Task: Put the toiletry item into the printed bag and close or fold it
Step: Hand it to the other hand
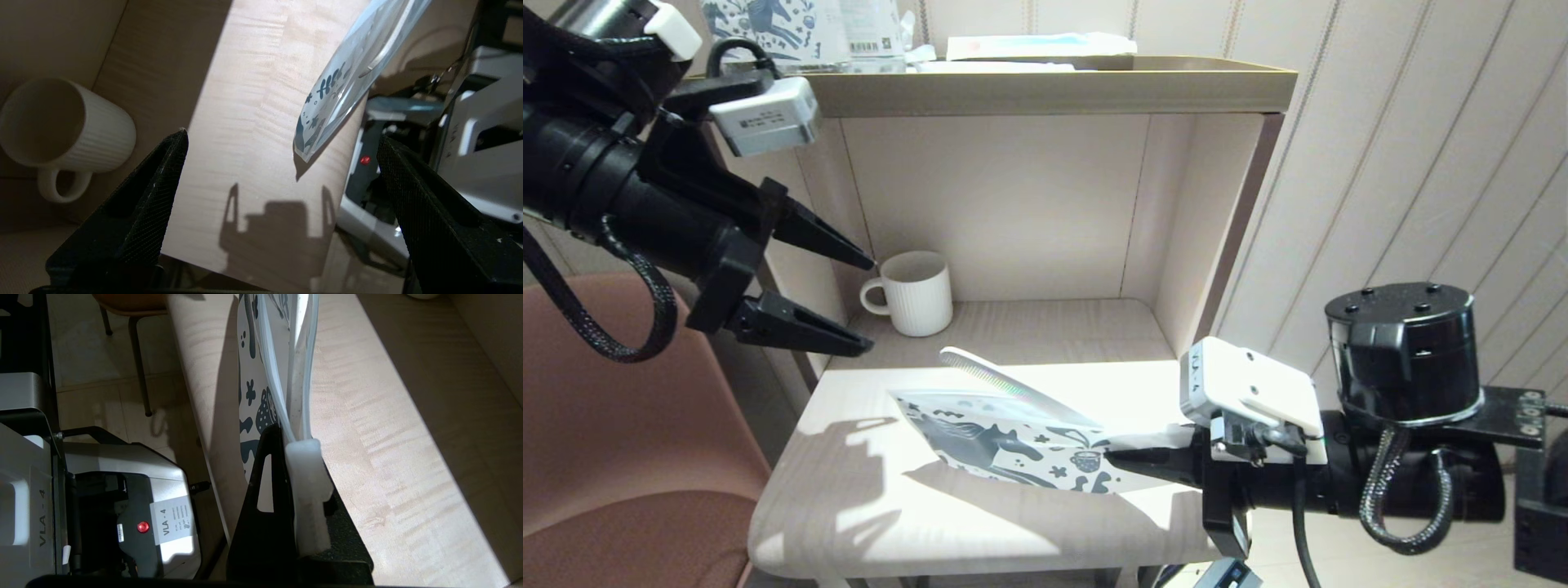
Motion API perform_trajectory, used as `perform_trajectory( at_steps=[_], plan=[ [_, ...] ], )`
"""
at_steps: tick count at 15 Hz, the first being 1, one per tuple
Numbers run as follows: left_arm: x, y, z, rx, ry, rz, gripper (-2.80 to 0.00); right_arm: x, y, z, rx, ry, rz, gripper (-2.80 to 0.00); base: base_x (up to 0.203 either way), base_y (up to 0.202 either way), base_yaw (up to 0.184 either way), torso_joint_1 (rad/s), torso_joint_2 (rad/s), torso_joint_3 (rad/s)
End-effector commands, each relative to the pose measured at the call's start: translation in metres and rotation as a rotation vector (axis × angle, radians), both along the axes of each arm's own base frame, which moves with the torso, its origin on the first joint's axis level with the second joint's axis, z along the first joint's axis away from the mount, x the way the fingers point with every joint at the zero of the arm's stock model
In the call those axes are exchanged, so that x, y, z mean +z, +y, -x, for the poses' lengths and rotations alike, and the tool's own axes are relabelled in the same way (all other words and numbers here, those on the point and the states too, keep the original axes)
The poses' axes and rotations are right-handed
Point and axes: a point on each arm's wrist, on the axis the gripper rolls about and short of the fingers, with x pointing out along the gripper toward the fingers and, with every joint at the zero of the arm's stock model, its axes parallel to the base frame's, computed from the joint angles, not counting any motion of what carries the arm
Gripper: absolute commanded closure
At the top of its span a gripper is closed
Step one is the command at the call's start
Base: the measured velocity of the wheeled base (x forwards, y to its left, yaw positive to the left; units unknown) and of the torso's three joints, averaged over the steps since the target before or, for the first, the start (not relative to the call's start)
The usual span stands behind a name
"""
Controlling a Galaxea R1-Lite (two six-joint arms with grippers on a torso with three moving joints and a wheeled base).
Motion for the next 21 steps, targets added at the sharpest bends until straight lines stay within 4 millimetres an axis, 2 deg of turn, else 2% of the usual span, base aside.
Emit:
perform_trajectory(
  at_steps=[1, 2, 5, 8, 10, 15, 21],
  plan=[
    [0.003, 0.019, 0.001, 0.087, 0.11, 0.122, -2.8, 0.004, -0.002, 0.001, 0.001, -0.015, -0.012, 0.0, 0.0, 0.0, 0.0, 0.0, 0.0, 0.0],
    [0.003, 0.023, 0.002, 0.124, 0.17, 0.164, -2.8, 0.005, -0.002, 0.002, 0.001, -0.016, -0.014, 0.0, 0.0, 0.0, 0.0, 0.0, 0.0, 0.0],
    [-0.015, 0.037, 0.008, 0.159, 0.277, 0.242, -2.8, 0.009, -0.004, 0.004, -0.004, -0.027, -0.022, 0.0, 0.0, 0.0, 0.0, 0.0, 0.0, 0.0],
    [-0.044, 0.042, 0.006, 0.161, 0.277, 0.274, -2.8, 0.011, -0.005, 0.004, -0.006, -0.029, -0.026, 0.0, 0.0, 0.0, 0.0, 0.0, 0.0, 0.0],
    [-0.059, 0.042, 0.003, 0.131, 0.209, 0.314, -2.8, 0.013, -0.004, 0.003, -0.006, -0.034, -0.03, 0.0, 0.0, 0.0, 0.0, 0.0, 0.0, 0.0],
    [-0.063, 0.041, -0.004, 0.035, 0.086, 0.405, -2.8, 0.014, -0.004, 0.002, -0.006, -0.032, -0.034, 0.0, 0.0, 0.0, 0.0, 0.0, 0.0, 0.0],
    [-0.074, 0.04, -0.009, 0.001, 0.096, 0.424, -2.8, 0.015, -0.004, 0.002, -0.008, -0.032, -0.04, 0.0, 0.0, 0.0, 0.0, 0.0, 0.0, 0.0]
  ],
)
